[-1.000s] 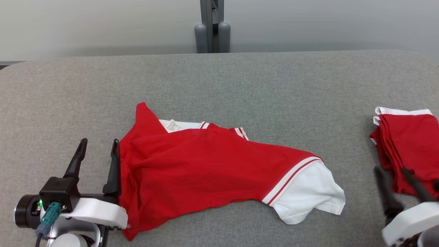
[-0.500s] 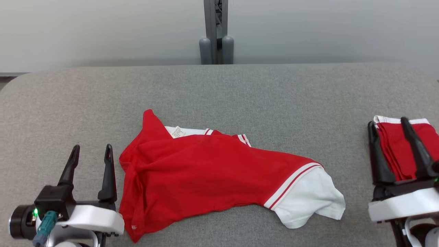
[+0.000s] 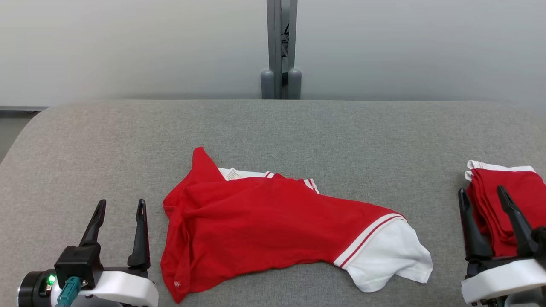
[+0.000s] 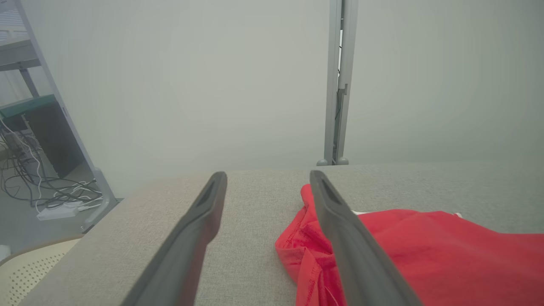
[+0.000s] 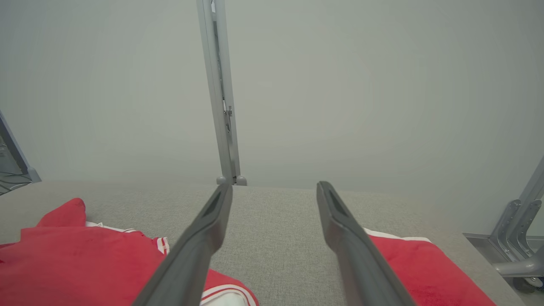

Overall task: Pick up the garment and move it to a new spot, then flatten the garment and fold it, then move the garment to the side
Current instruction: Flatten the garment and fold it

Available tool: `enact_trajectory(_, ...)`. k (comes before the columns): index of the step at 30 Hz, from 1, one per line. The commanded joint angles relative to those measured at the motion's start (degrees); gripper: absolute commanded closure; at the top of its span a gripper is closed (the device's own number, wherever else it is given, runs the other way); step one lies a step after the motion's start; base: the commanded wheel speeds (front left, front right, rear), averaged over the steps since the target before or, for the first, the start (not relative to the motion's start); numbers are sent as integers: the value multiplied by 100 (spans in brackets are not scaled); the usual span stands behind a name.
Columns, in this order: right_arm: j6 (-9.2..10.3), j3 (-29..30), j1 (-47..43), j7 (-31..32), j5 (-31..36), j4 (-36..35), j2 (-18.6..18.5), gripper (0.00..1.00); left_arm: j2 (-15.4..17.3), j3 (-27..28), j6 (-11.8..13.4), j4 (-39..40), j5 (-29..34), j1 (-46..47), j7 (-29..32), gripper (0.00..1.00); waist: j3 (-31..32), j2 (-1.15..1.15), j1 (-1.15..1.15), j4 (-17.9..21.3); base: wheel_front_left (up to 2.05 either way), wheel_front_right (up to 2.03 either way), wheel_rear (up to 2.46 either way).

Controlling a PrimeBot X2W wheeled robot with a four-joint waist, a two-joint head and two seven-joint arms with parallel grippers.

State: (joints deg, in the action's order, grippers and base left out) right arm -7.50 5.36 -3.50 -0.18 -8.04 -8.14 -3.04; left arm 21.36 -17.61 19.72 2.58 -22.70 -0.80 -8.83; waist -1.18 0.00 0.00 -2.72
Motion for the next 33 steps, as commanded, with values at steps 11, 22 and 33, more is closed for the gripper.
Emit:
enact_trajectory(11, 0, -16, -48, 29, -149, 29, 3, 0, 58, -14, -5, -6, -17, 8, -12, 0, 35, 0, 0, 61, 0, 0, 0)
enact_trajectory(22, 0, -82, 2, 35, -212, 39, 3, 0, 2, -383, -281, -86, -236, -59, 506, 0, -30, 0, 0, 27, 0, 0, 0)
enact_trajectory(33, 0, -255, 108, 16, -297, 149, 1, 0, -150, -877, -775, -1072, -771, 6, 1567, 0, -371, 0, 0, 95, 0, 0, 0)
